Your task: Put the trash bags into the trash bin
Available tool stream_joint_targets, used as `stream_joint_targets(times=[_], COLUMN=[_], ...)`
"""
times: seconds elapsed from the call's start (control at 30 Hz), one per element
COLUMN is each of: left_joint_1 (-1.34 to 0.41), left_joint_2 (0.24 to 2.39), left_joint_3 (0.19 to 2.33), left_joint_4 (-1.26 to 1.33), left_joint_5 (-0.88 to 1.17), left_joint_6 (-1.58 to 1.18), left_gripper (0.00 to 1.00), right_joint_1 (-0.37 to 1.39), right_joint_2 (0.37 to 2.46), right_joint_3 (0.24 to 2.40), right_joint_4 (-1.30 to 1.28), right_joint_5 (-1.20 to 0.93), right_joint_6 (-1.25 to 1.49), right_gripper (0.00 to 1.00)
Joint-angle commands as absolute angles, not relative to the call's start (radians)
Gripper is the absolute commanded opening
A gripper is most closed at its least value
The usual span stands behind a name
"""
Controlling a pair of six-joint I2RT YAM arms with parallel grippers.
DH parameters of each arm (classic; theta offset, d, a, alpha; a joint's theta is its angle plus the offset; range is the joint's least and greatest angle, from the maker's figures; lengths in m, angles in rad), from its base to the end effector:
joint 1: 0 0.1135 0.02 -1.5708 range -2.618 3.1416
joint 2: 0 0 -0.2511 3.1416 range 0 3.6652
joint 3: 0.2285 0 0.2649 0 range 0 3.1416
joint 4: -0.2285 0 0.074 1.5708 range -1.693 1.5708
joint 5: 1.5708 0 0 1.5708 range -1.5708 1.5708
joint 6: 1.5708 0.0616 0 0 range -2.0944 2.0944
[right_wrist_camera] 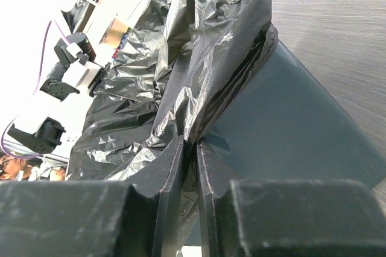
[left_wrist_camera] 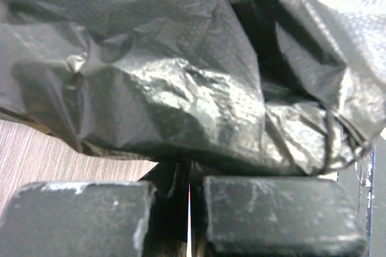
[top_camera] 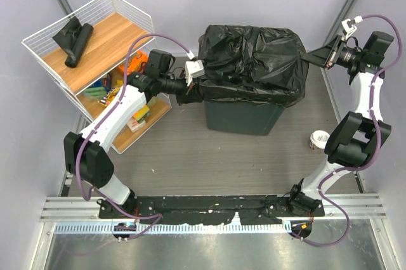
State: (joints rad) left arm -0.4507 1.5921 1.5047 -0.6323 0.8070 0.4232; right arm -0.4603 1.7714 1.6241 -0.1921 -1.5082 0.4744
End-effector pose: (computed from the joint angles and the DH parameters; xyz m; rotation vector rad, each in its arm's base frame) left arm 0.3184 -0.2035 0.3249 1.2834 1.7673 -0.9288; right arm 0.3924 -0.1259 0.3551 -0.2131 1.7805 1.4103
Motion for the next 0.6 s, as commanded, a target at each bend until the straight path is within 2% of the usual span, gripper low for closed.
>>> stream_joint_targets(times=[0.0,0.17,0.27,0.4,0.5,0.53,0.57], left_joint_1=[-0.462,-0.462,-0.462,-0.46,-0.459,-0.456,-0.453], left_joint_2=[1.545,1.539,1.534,1.525,1.516,1.511,1.506], left_joint_3=[1.506,1.482,1.468,1.447,1.425,1.417,1.41], left_joint_4=[-0.604,-0.578,-0.565,-0.551,-0.542,-0.538,-0.535], left_joint_5=[0.816,0.833,0.839,0.848,0.85,0.854,0.859], left_joint_6=[0.403,0.368,0.351,0.333,0.321,0.316,0.313], left_gripper=[0.0,0.0,0.0,0.0,0.0,0.0,0.0], right_joint_1=[-0.463,-0.469,-0.471,-0.472,-0.474,-0.476,-0.477], right_joint_2=[1.724,1.72,1.713,1.732,1.814,1.837,1.862], right_joint_3=[1.582,1.523,1.47,1.362,1.364,1.393,1.393], right_joint_4=[0.036,0.207,0.452,0.97,1.535,1.631,1.666], right_joint_5=[-1.537,-1.536,-1.536,-1.536,-1.536,-1.537,-1.534], right_joint_6=[0.604,0.76,0.909,1.37,1.748,1.934,1.95], right_gripper=[0.18,0.11,0.06,0.03,0.02,0.01,0.02])
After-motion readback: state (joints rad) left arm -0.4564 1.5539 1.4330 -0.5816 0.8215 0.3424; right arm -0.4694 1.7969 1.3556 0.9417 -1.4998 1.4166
